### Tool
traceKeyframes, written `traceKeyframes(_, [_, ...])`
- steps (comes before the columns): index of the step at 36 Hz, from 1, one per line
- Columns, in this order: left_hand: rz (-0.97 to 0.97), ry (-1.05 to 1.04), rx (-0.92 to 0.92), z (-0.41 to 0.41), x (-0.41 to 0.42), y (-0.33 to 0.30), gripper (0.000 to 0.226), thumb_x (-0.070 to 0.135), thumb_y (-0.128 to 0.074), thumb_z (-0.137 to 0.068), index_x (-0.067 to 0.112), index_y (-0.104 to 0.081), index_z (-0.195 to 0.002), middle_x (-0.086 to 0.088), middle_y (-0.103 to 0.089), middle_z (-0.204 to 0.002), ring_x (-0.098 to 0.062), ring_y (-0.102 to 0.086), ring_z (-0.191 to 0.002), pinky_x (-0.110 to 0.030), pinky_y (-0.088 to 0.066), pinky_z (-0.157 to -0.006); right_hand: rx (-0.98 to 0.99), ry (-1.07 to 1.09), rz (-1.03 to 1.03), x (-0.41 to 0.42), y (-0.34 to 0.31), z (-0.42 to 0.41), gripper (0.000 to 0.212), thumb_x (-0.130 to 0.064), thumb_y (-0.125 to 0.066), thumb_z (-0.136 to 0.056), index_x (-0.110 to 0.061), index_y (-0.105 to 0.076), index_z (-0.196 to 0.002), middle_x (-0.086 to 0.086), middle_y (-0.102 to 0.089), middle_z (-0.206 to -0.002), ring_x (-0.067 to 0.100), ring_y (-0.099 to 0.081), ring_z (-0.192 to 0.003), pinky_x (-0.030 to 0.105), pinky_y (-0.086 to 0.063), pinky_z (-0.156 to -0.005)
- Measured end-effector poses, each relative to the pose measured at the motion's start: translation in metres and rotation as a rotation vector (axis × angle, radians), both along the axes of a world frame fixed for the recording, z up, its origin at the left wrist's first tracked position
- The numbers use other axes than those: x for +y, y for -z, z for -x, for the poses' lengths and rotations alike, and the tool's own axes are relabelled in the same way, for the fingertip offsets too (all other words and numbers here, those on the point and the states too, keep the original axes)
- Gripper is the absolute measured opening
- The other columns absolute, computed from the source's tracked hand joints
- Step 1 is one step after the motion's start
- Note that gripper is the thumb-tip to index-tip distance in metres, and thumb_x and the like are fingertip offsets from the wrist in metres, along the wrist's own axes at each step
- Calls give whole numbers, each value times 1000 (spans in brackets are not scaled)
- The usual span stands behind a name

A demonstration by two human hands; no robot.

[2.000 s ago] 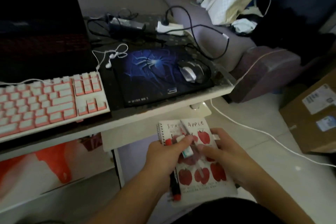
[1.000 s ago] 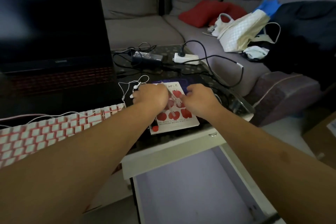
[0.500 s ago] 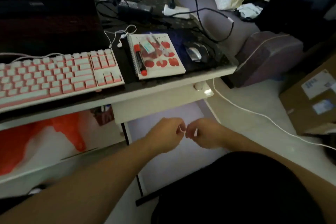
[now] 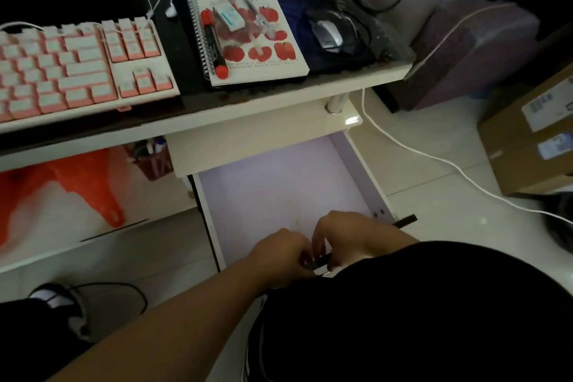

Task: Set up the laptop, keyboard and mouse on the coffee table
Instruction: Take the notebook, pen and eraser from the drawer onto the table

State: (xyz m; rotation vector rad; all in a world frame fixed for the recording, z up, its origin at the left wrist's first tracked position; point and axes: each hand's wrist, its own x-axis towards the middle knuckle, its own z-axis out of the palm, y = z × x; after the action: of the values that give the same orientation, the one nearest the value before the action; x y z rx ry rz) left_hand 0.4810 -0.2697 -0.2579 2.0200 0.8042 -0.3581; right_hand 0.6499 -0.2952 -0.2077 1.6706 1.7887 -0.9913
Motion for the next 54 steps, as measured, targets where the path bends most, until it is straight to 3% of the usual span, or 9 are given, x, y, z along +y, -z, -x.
traceKeyframes(6, [-265, -64, 29, 0, 31, -6, 11, 24, -69, -90, 18, -77, -95, -5, -71, -91, -25, -67, -83, -33, -54, -67, -98, -34, -238, 25, 9, 2, 17, -29, -75, -90, -36, -79, -105, -8, -66, -106, 20, -64, -95, 31, -51, -70])
traceKeyframes(13, [-601, -128, 37, 14, 78, -11, 33, -3, -57, -91, 12, -59, -120, -9, -58, -121, -29, -60, -108, -35, -45, -76, -220, 18, -636, 66, 20, 12, 19, -21, -62, -97, -19, -53, -114, 1, -65, -87, 23, -60, -70, 31, -45, -56])
traceKeyframes(22, [-575, -245, 109, 43, 111, -5, 45, 14, -59, -94, 14, -55, -139, -7, -61, -135, -27, -61, -119, -40, -54, -98, 111, 360, -574, 103, 31, 26, 53, -9, -64, -87, -11, -55, -139, 10, -64, -132, 30, -60, -122, 37, -55, -94])
traceKeyframes(28, [-552, -241, 96, 46, 109, -27, 46, 15, -58, -97, 16, -52, -142, -5, -57, -139, -24, -57, -125, -38, -51, -103, 133, 375, -546, 98, 15, 33, 61, -5, -61, -86, -14, -53, -146, 6, -60, -140, 27, -57, -128, 35, -52, -103])
traceKeyframes(39, [-517, -446, -205, 59, 112, -150, 8, 26, -63, -95, 28, -68, -101, 8, -70, -94, -12, -66, -86, -39, -62, -79, 179, 424, -531, 92, -126, 51, 33, 5, -61, -86, -23, -70, -70, -4, -72, -82, 14, -70, -81, 29, -60, -73])
traceKeyframes(44, [-436, -655, -395, 65, 120, -205, 6, 24, -66, -97, 27, -67, -101, 8, -70, -88, -9, -69, -78, -33, -62, -71, 324, 657, -718, 98, -198, 66, 37, 12, -49, -78, -14, -68, -60, 5, -74, -73, 20, -72, -61, 20, -48, -49])
traceKeyframes(48, [-373, -909, -449, 57, 145, -236, 16, 27, -65, -93, 21, -60, -107, 3, -67, -103, -14, -67, -86, -27, -53, -64, 356, 813, -863, 132, -223, 72, 21, -3, -56, -84, -18, -70, -83, 3, -73, -93, 21, -70, -88, 25, -43, -56])
traceKeyframes(51, [-262, -1019, -343, 44, 165, -241, 55, 41, -57, -81, 9, -56, -126, -15, -61, -123, -34, -68, -102, -48, -60, -86, 272, 834, -765, 162, -220, 77, 35, -27, -60, -87, -11, -62, -119, 13, -67, -119, 32, -63, -111, 35, -51, -85])
traceKeyframes(54, [-164, -1056, -155, 29, 174, -241, 66, 34, -61, -93, 2, -41, -146, -20, -45, -147, -38, -49, -132, -44, -44, -110, 181, 894, -673, 184, -201, 83, 57, -40, -54, -95, -5, -49, -139, 21, -57, -140, 41, -53, -131, 46, -44, -110])
